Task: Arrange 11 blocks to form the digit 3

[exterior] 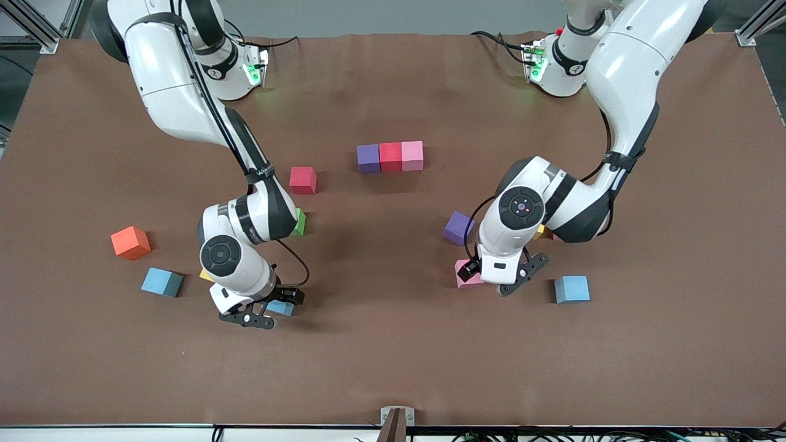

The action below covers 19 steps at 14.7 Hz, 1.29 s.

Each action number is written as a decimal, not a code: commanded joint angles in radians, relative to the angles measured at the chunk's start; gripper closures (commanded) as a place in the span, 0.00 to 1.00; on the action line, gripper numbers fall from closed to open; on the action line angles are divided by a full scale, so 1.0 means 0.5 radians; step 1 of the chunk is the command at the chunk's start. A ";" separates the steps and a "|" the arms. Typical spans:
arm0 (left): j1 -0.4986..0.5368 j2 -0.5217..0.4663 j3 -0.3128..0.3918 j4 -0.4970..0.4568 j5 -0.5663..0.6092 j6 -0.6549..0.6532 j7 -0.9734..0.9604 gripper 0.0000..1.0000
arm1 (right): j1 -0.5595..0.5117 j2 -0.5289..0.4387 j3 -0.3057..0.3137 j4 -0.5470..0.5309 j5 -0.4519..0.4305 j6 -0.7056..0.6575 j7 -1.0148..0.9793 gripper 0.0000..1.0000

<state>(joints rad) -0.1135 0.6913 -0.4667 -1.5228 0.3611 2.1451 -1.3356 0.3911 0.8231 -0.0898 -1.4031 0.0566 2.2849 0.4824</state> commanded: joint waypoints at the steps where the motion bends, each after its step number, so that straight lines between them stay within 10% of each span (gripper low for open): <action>1: -0.012 0.019 -0.002 0.024 -0.032 -0.029 0.008 0.00 | -0.015 0.035 0.008 0.054 0.022 -0.029 0.005 0.07; 6: -0.012 0.016 -0.002 0.024 -0.035 -0.029 0.002 0.00 | 0.000 0.035 0.005 0.054 0.003 -0.044 -0.008 0.58; 19: 0.012 -0.045 -0.018 -0.166 -0.096 -0.032 -0.249 0.00 | 0.405 -0.283 0.020 -0.049 0.043 -0.694 0.041 0.65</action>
<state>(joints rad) -0.1131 0.6983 -0.4706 -1.5533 0.3226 2.1368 -1.4161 0.5534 0.7439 -0.0765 -1.3600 0.0650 1.9847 0.4884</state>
